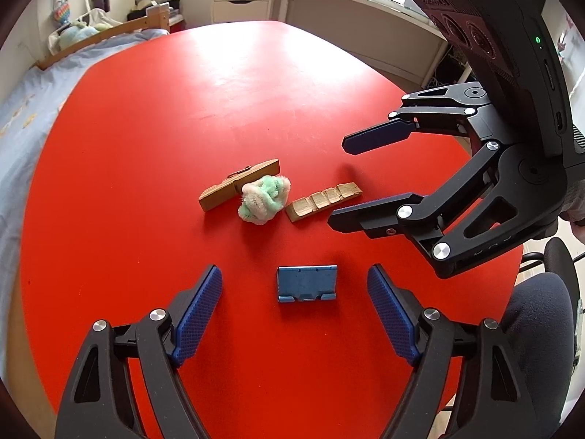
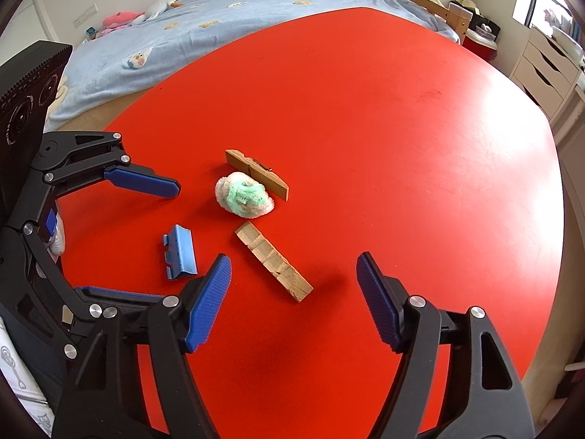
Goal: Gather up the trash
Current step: 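Grasp the blue case with the left tool while the right grasps the wooden block strip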
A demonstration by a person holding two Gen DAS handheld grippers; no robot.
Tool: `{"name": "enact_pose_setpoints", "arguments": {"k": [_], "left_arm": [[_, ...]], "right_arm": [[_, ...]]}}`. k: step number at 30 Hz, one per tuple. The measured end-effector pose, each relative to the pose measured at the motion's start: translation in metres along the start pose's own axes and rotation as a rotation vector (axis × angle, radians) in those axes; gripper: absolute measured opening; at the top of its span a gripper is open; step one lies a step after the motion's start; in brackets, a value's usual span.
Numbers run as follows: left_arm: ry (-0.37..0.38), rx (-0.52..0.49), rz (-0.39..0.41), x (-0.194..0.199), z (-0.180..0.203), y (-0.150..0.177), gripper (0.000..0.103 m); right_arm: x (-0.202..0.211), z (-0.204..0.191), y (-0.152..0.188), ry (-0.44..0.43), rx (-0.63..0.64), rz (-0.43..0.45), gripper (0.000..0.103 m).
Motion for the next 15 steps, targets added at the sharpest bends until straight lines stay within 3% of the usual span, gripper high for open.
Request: {"name": "enact_pose_setpoints", "arguments": {"k": [4, 8, 10, 15], "left_arm": [[-0.007, -0.003, 0.008, -0.001, 0.000, -0.003, 0.060], [-0.008, -0.013, 0.004, 0.000, 0.002, -0.003, 0.046], [-0.010, -0.015, 0.001, 0.001, 0.003, -0.003, 0.032], [-0.005, -0.015, -0.005, 0.003, 0.003, 0.001, 0.032]], "right_arm": [[-0.003, -0.004, 0.000, -0.003, 0.026, -0.004, 0.051], [-0.002, -0.005, 0.001, 0.002, 0.025, 0.001, 0.041], [-0.001, -0.006, 0.001, 0.005, 0.028, 0.001, 0.034], [-0.001, -0.013, 0.001, 0.012, 0.046, -0.002, 0.020]]}}
Point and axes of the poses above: each gripper's, at about its wrist camera, not at the fingertips, and x roughly against the way its jaws point, z to its right, y to its underside, the point moved 1 cm from there along -x, roughly the way its jaws point, and after that the axes turned 6 degrees about -z, right-handed, at the moved point
